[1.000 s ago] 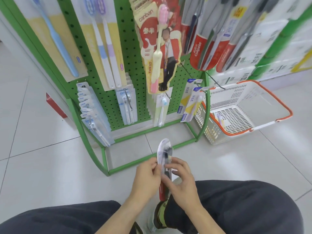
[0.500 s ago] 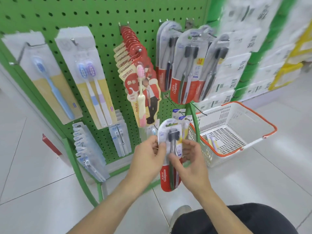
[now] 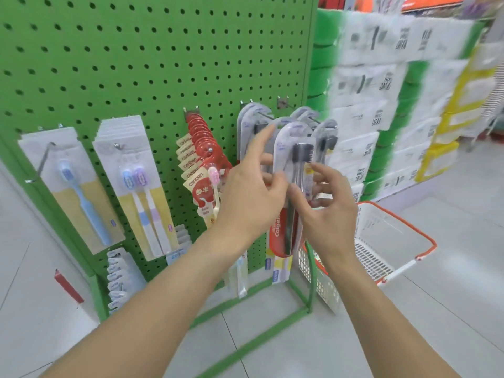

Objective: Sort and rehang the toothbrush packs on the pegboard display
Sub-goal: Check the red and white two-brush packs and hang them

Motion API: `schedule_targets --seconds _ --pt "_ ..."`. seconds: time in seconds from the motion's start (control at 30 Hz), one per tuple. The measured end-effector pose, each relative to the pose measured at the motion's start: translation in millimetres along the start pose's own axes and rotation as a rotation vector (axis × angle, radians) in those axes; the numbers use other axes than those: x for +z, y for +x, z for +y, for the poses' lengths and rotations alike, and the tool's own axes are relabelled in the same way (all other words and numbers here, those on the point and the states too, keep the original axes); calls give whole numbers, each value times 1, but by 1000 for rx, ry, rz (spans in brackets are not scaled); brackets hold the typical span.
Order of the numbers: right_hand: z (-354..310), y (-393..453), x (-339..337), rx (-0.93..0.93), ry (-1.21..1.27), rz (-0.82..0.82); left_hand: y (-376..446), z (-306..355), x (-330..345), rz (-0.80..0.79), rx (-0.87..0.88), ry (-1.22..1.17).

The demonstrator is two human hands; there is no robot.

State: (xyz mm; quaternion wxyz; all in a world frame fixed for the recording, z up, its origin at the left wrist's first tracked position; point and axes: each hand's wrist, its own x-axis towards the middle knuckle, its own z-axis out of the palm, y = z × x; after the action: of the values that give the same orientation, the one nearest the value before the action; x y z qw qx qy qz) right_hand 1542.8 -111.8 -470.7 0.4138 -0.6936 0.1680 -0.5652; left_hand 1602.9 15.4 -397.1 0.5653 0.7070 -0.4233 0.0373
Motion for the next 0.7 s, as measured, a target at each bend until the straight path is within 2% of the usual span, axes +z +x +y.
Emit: schedule_targets --seconds 0.13,0.7 --pt "3 16 -2 16 -48 -6 18 -2 4 -46 9 148" --pt "8 36 0 -17 -106 -56 32 -5 17 -102 -18 348"
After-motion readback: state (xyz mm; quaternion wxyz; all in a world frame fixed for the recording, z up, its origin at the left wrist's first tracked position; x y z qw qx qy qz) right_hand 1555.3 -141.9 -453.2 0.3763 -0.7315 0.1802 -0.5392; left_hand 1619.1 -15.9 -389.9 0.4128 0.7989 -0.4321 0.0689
